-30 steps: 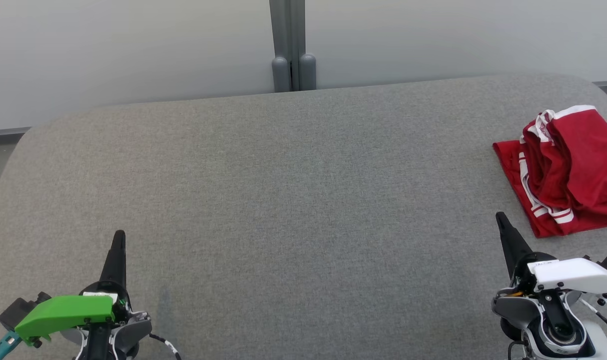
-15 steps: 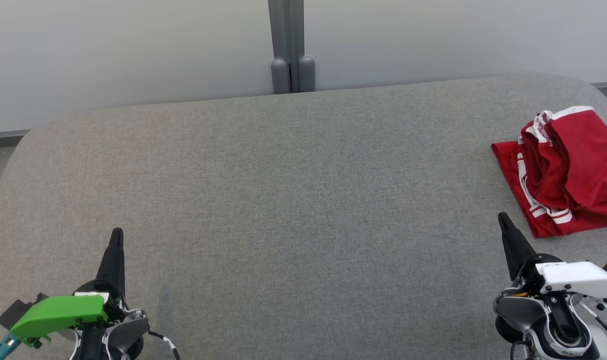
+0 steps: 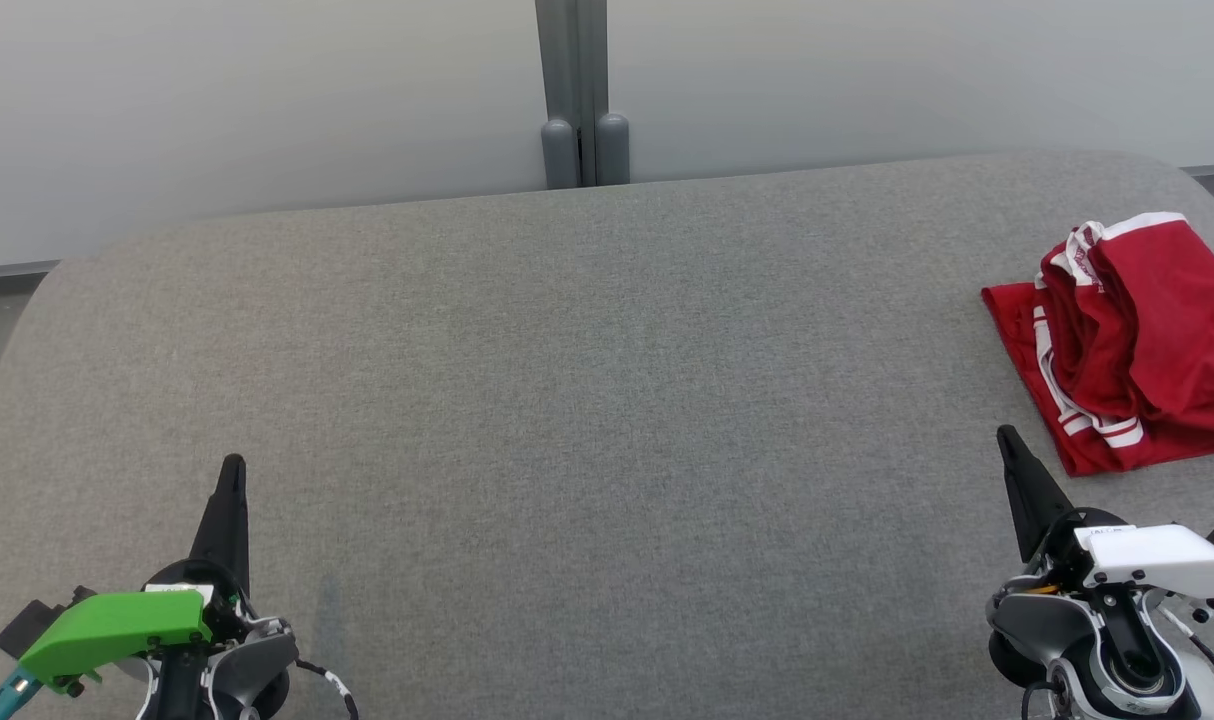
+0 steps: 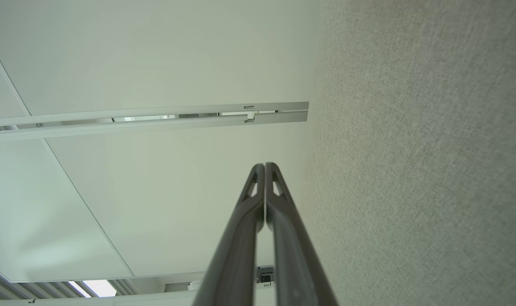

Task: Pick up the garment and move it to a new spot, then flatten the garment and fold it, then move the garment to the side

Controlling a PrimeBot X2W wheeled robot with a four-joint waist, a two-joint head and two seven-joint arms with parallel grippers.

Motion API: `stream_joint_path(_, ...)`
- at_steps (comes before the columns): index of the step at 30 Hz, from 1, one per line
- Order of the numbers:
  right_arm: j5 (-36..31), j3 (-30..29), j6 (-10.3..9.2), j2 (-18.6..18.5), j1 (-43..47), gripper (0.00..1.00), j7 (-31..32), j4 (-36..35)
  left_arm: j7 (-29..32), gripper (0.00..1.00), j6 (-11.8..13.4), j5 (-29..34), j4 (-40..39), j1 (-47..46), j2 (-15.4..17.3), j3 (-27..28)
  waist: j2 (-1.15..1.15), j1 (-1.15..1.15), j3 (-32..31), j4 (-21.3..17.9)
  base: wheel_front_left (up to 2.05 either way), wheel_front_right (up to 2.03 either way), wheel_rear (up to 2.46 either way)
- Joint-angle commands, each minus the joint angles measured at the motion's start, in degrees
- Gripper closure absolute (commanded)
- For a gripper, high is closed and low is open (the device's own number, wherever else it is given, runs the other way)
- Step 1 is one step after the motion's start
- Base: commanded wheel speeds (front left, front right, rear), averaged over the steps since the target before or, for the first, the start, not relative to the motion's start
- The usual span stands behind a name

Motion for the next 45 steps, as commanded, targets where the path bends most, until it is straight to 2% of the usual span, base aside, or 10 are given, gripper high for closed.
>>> stream_joint_path(1,0.37,-0.11,0.03,-0.02,0.48,1.00,0.19,-0.34,0.19,1.00,-0.20,-0.05,-0.09,-0.04,0.42,0.17,0.00,0.00,0.00,0.00,0.00,0.00,0.00)
stream_joint_path(45,0.39,-0.09,0.03,-0.03,0.47,1.00,0.18,-0.33,0.18,1.00,-0.20,-0.06,-0.10,-0.03,0.41,0.16,0.00,0.00,0.00,0.00,0.00,0.00,0.00)
